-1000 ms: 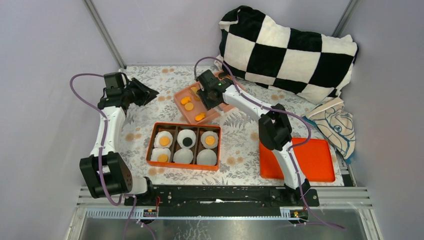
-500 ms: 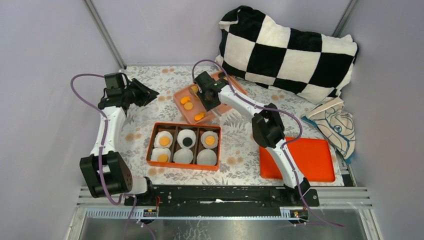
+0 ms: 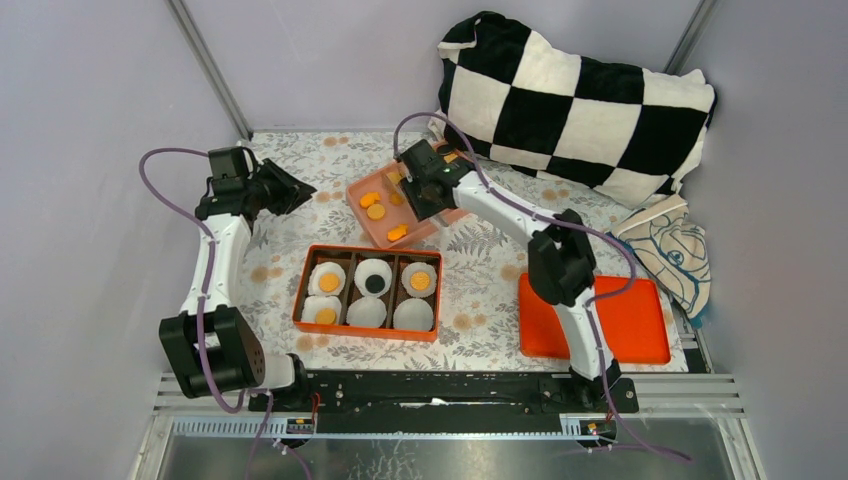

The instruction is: Pack the cookies

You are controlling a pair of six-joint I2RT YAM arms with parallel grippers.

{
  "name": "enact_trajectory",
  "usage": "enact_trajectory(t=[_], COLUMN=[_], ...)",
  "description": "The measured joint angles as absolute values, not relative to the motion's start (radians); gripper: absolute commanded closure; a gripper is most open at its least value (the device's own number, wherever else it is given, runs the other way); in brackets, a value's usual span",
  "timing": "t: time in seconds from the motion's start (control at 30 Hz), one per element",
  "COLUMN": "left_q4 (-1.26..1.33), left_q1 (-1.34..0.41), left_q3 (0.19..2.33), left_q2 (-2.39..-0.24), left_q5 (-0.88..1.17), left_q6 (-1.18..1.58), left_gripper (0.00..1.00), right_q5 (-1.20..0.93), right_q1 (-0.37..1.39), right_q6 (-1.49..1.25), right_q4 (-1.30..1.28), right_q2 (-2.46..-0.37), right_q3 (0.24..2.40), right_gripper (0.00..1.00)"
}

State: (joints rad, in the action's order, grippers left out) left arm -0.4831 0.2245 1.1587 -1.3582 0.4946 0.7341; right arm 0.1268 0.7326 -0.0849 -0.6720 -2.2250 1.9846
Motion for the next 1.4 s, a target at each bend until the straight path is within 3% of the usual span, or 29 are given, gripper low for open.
enact_trajectory(t=[0.33, 0.5, 0.77, 1.07, 1.13, 1.27, 1.4], left_q4=[-0.513, -0.515, -0.516, -0.516, -0.516, -0.516, -0.516], left_q1=[0.224, 0.224, 0.224, 0.224, 0.224, 0.224, 0.224], left_q3=[1.166, 1.165, 1.135, 1.125, 1.125, 1.124, 1.121], left_q2=[-1.314, -1.310, -1.298, -1.288, -1.288, -1.287, -1.287], left_q5=[0.472, 0.473, 0.479, 0.486, 0.487, 0.487, 0.487], left_q6=[0.714, 0.711, 0.711, 0.711, 0.711, 0.711, 0.710], left_gripper=[0.71, 0.71, 0.71, 0.71, 0.71, 0.70, 0.70], right_q5=[0.019, -0.001, -0.060, -0.099, -0.113, -0.135, -0.129], right_q1=[0.747, 0.850, 1.039, 1.131, 1.160, 1.201, 1.205], right_q6=[-0.131, -0.139, -0.189, -0.228, -0.232, -0.237, -0.245], right_q4=[-0.565, -0.573, -0.639, -0.698, -0.698, -0.698, -0.698], right_q2=[-1.769, -1.598, -1.505, -1.491, -1.500, -1.549, -1.587], right_q3=[1.656, 1.487, 1.332, 1.288, 1.288, 1.287, 1.279], right_gripper=[0.99, 0.99, 0.98, 0.97, 0.93, 0.72, 0.67])
